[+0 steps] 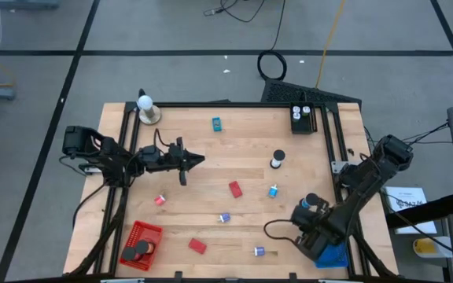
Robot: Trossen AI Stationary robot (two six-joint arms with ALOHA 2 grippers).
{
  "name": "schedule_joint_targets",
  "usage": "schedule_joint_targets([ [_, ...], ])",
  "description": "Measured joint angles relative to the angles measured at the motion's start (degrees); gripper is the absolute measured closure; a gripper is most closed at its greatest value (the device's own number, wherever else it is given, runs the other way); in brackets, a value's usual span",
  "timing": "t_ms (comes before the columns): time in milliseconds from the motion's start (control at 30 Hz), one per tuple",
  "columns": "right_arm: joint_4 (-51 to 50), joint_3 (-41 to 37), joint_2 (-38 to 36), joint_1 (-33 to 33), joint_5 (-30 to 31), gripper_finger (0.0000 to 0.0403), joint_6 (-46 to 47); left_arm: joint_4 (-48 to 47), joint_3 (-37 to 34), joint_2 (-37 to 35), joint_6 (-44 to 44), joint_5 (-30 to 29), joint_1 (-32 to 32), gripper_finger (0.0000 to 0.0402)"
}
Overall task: Pick & Place Office items
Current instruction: Put the violet charger adapter into the black bin
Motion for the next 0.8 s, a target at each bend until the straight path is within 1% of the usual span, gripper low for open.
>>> schedule_joint_targets([
  [133, 6.69, 0.0, 0.0, -1.58, 7.56, 0.0394, -8.62, 0.01, 1.24, 0.0, -1.68, 0.2, 0.0, 0.036],
  [233, 13.39, 0.0, 0.0, -3.6, 14.76, 0.0394, -16.07, -1.07, 2.65, 0.0, -2.95, 2.84, 0.0, 0.036],
  [333, 19.69, -0.01, 0.0, -6.57, 24.16, 0.0394, -20.13, -3.53, 4.0, 0.0, -2.96, 5.97, -0.21, 0.036],
  [400, 25.38, -0.55, -0.09, -9.38, 27.45, 0.0394, -22.86, -5.38, 5.0, 0.0, -1.84, 6.4, -0.92, 0.036],
  [500, 36.63, -3.14, -0.09, -13.86, 26.59, 0.0394, -32.44, -9.73, 6.35, 0.0, 2.07, 6.4, -2.8, 0.036],
  [567, 44.75, -5.24, 0.17, -16.79, 23.36, 0.0394, -39.41, -12.04, 6.94, 0.0, 4.57, 5.46, -4.42, 0.036],
  [633, 52.77, -7.07, 1.27, -19.99, 19.06, 0.0394, -45.06, -13.4, 7.13, 0.0, 6.99, 3.31, -6.37, 0.036],
  [733, 56.36, -7.76, 3.11, -23.7, 14.69, 0.0394, -50.21, -14.69, 7.04, 0.0, 8.93, -0.09, -9.09, 0.036],
  [800, 56.76, -7.26, 4.3, -25.52, 13.89, 0.0394, -52.16, -15.0, 6.93, 0.0, 9.54, -1.3, -10.59, 0.036],
])
